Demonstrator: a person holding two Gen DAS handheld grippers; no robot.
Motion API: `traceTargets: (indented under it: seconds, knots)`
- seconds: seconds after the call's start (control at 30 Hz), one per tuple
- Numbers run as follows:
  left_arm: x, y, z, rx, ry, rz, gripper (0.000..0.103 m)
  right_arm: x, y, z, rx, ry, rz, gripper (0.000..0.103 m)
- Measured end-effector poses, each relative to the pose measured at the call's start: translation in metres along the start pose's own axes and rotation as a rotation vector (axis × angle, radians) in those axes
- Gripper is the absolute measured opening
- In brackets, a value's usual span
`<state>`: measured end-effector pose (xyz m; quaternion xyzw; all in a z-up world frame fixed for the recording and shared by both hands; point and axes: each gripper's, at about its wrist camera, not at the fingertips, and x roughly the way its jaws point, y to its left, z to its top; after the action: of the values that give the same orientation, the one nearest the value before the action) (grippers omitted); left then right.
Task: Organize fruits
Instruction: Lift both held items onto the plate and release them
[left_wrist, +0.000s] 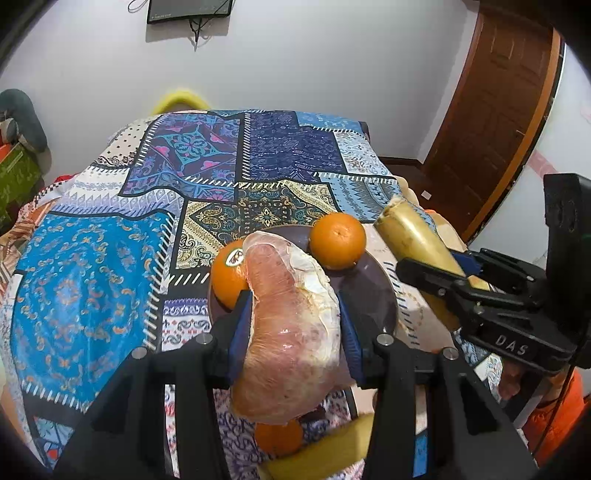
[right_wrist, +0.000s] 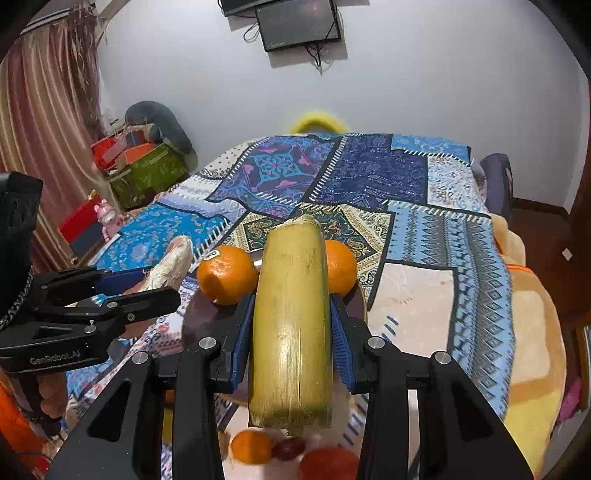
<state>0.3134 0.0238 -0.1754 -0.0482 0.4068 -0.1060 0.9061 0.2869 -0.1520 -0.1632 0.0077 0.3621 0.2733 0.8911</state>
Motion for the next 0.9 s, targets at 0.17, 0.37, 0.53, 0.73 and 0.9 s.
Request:
traceTargets:
  seconds: [0.17,0.37,0.53,0.73,0.9]
  knots:
    - [0.013,0.007,0.009,0.001,-0.003,0.010,0.044,0.020,0.002,0.010,-0.016,0.022,0.018,0.036]
    - [0.024,0.018,0.019,-0.016,-0.017,0.032,0.044,0.039,0.009,0.019,-0.079,0.041,0.003,0.036]
    - [0.035,0.024,0.020,-0.028,-0.001,0.042,0.045,0.057,0.008,0.017,-0.076,0.091,0.034,0.036]
    - [0.041,0.024,0.018,-0.029,0.001,0.041,0.045,0.074,0.013,0.013,-0.107,0.142,0.045,0.036]
    - [0.040,0.019,0.019,-0.002,-0.003,0.037,0.045,0.085,0.015,0.010,-0.120,0.183,0.050,0.036]
